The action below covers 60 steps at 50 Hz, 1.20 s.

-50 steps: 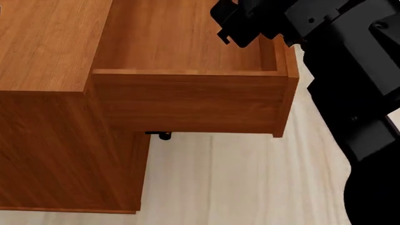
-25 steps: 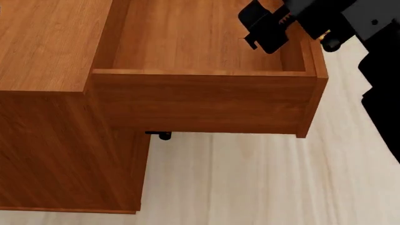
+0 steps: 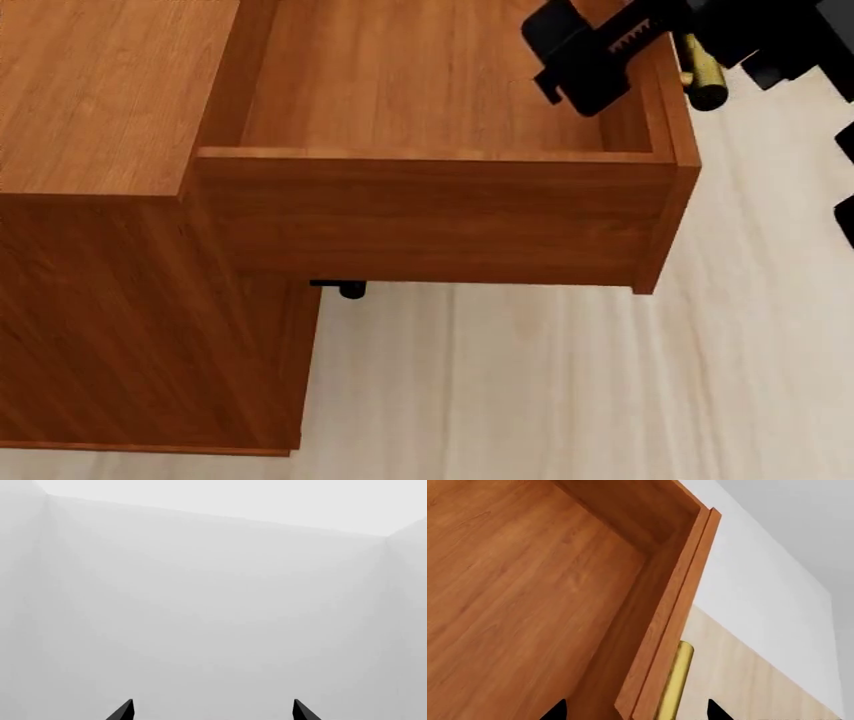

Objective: Close the bottom drawer of the cabinet and open the top drawer.

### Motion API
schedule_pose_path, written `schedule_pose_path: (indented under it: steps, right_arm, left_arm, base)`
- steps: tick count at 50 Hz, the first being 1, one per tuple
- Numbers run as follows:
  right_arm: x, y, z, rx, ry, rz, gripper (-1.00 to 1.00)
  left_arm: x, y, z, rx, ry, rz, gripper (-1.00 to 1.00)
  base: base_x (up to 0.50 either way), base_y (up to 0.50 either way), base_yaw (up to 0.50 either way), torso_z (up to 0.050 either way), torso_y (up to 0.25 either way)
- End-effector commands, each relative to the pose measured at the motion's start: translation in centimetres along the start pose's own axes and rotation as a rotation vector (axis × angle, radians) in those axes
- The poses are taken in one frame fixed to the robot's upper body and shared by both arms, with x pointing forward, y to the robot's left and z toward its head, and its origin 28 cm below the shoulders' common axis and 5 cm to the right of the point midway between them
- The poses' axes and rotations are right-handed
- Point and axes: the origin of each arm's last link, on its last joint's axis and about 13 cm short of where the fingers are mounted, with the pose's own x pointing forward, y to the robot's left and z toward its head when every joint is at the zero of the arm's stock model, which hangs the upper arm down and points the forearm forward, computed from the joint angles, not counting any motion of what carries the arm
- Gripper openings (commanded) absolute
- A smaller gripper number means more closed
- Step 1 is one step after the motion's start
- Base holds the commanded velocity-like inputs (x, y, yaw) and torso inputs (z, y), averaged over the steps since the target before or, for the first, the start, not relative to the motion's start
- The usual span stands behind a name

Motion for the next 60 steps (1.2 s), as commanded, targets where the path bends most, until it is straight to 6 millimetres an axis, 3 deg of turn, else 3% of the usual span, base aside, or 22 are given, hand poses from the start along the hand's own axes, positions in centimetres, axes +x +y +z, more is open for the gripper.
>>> schedule_pose_path:
  steps: [1,22,40,60]
  right_arm:
    - [-2.0,-2.6,-0.9,0.022,0.044,-0.159,1.00]
    - [-7.0,-4.5,-0.5,0.116,-0.088,-0.210,1.00]
    - [-11.4,-5.5,-3.6,0.244,-0.165,-0.280,1.00]
    - [-15.6,-4.8,-7.1,0.371,-0.217,-0.360,1.00]
  left_arm:
    - [0.0,-0.1,0.2,-0.003,-0.004,-0.001,1.00]
    - [0.2,-0.2,0.7,-0.003,-0.016,-0.004,1.00]
    - [0.2,-0.2,1.0,-0.004,-0.019,-0.008,1.00]
    - [0.2,-0.4,1.1,-0.003,-0.022,-0.014,1.00]
  base:
    - [0.00,0.00,-0.01,0.000,0.000]
    - [0.00,0.00,0.00,0.000,0.002]
    - [0.00,0.00,0.00,0.000,0.000]
    - [0.00,0.00,0.00,0.000,0.000]
